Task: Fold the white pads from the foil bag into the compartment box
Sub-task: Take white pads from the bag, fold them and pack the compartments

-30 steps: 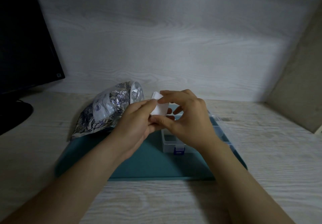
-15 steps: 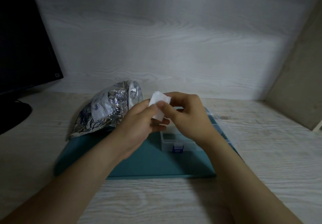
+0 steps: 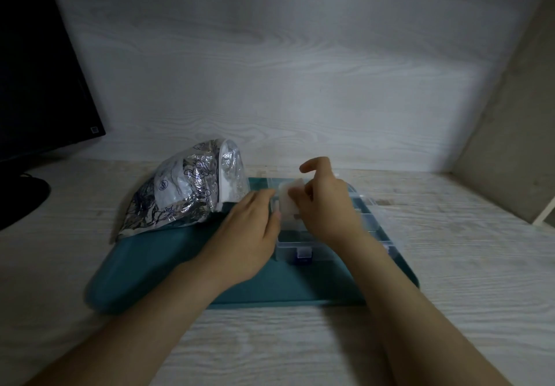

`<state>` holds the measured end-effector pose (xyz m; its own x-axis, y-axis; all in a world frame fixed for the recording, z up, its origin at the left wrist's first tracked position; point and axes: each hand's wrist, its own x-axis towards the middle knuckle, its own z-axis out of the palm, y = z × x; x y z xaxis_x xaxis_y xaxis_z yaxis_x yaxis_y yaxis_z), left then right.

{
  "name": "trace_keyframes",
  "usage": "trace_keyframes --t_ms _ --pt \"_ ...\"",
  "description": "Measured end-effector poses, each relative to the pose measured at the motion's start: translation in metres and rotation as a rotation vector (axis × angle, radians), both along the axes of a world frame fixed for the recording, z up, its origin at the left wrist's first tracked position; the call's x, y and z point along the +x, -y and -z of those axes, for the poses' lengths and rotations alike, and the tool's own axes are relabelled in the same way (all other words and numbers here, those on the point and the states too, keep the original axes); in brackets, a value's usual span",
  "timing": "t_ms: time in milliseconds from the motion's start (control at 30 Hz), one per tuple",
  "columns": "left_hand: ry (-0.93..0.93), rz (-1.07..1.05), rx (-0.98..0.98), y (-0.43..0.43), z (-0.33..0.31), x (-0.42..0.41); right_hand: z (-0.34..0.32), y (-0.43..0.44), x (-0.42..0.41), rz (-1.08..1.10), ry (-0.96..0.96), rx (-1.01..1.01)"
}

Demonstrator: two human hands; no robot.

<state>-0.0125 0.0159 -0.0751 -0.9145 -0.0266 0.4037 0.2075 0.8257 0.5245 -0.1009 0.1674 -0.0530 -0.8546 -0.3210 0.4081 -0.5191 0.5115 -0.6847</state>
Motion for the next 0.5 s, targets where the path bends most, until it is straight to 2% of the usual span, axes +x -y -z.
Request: trace_keyframes --t_ms 100,200,300,500 --pt "0.042 0.008 0.004 0.0 -0.001 0.001 0.002 0.003 -0.004 0.045 -0.008 0.1" --pt "0.09 0.024 -0.003 0.001 0.001 0.0 -0.001 0.005 -0.009 0.098 0.072 0.123" --pt "0.111 0.047 -0.004 0.002 0.004 -0.002 -0.003 0.01 -0.01 0.125 0.071 0.113" --pt "0.081 0.059 -0.007 0.006 0.009 -0.004 -0.005 0.015 -0.011 0.146 0.038 0.214"
